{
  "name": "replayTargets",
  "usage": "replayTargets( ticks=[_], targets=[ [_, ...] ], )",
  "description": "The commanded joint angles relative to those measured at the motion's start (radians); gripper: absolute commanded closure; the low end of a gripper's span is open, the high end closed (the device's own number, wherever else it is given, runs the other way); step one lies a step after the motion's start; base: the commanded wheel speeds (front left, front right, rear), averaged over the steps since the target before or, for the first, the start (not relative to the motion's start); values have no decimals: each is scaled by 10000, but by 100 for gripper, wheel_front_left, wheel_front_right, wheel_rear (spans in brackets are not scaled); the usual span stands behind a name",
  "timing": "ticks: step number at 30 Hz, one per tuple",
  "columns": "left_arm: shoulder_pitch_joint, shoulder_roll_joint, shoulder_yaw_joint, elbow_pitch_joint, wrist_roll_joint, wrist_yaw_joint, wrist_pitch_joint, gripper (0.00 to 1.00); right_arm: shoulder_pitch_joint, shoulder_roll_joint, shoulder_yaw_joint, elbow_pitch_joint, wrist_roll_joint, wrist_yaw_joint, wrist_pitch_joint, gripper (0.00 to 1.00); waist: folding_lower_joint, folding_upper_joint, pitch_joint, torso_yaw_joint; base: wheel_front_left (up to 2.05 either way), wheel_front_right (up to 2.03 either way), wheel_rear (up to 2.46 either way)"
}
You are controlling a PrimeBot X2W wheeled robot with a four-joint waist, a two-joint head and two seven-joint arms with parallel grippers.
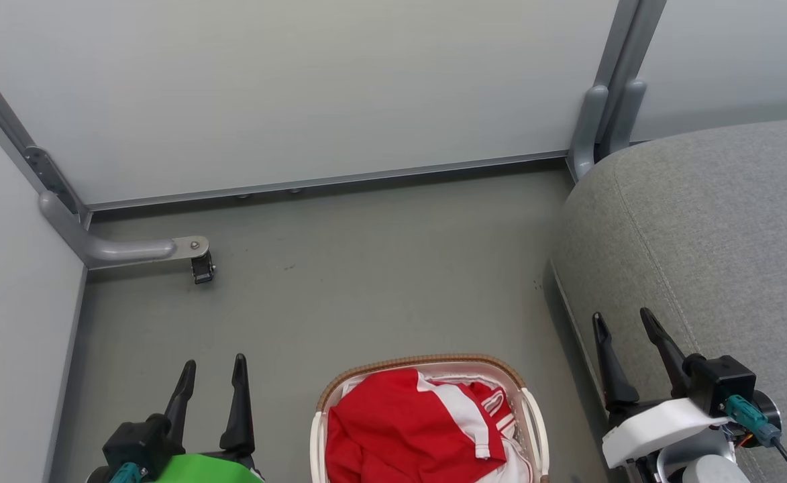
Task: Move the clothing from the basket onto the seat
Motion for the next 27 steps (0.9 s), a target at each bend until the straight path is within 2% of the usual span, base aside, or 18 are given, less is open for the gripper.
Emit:
replayTargets(
  ticks=[1,19,27],
  targets=[
    [95,66,-12,18,-37,36,-4,0,125,-56,1,-17,15,4,-49,0,0,115,-1,-2,0,0,0],
    [-15,66,-22,-8,-44,48,-4,0,69,-57,-35,-124,47,4,-49,0,0,115,99,4,0,0,0],
    [-501,63,-331,-86,388,-28,-4,0,-273,-57,-232,-332,-85,4,-49,0,0,115,681,11,0,0,0]
  ],
)
